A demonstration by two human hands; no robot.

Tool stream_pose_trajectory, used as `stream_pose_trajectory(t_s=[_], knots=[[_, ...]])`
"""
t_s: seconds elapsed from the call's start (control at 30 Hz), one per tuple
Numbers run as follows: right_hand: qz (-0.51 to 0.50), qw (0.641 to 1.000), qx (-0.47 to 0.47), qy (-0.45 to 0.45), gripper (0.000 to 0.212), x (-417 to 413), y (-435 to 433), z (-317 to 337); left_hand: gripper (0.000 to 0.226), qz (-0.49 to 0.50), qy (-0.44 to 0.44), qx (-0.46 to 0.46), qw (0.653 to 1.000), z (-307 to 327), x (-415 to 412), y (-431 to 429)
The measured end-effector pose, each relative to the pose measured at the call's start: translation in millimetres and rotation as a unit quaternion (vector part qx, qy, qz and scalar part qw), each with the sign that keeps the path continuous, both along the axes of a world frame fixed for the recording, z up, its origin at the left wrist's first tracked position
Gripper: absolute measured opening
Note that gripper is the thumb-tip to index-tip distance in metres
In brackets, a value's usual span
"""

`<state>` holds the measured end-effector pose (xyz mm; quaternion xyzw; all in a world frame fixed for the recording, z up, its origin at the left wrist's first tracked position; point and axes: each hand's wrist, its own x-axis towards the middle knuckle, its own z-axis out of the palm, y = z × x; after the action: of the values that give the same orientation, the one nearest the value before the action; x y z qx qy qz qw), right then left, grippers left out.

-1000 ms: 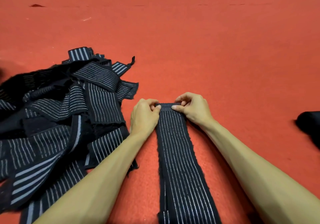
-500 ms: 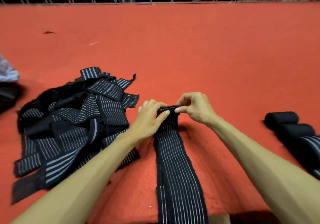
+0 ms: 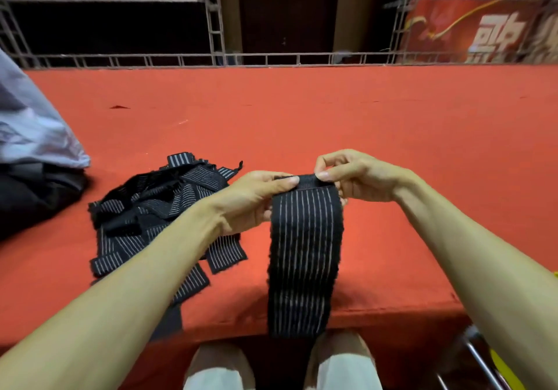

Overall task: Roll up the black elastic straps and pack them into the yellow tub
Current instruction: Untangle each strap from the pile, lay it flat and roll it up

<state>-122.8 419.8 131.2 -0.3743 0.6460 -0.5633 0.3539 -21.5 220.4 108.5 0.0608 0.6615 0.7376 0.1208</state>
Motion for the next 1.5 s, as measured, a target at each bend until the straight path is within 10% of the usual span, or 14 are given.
stream_pose_trajectory(t_s=[0.13,0.3,0.53,0.97,1.5], knots=[[-0.04,0.998,-0.046,-0.02,0.011,-2,-8,-1,0.023,0.018,-0.022,0.08,0.996,6,-1,-1],[-0.157,0.985,0.065,0.019,0.016,-28,-30,-65,0.017,0.193,0.055,-0.169,0.965,-55,-39,-9],[-0.255,0.966,0.027,-0.041,0.045,-55,-67,-144,0.013,0.21,0.196,-0.256,0.923,-128,-90,-28],[-0.358,0.915,-0.154,-0.107,0.01,-55,-84,-221,0.018,0.254,0.157,-0.147,0.943,-192,-97,-23],[-0.319,0.919,-0.223,-0.072,0.018,-60,-80,-226,0.015,0.222,0.178,-0.077,0.956,-207,-100,-22]])
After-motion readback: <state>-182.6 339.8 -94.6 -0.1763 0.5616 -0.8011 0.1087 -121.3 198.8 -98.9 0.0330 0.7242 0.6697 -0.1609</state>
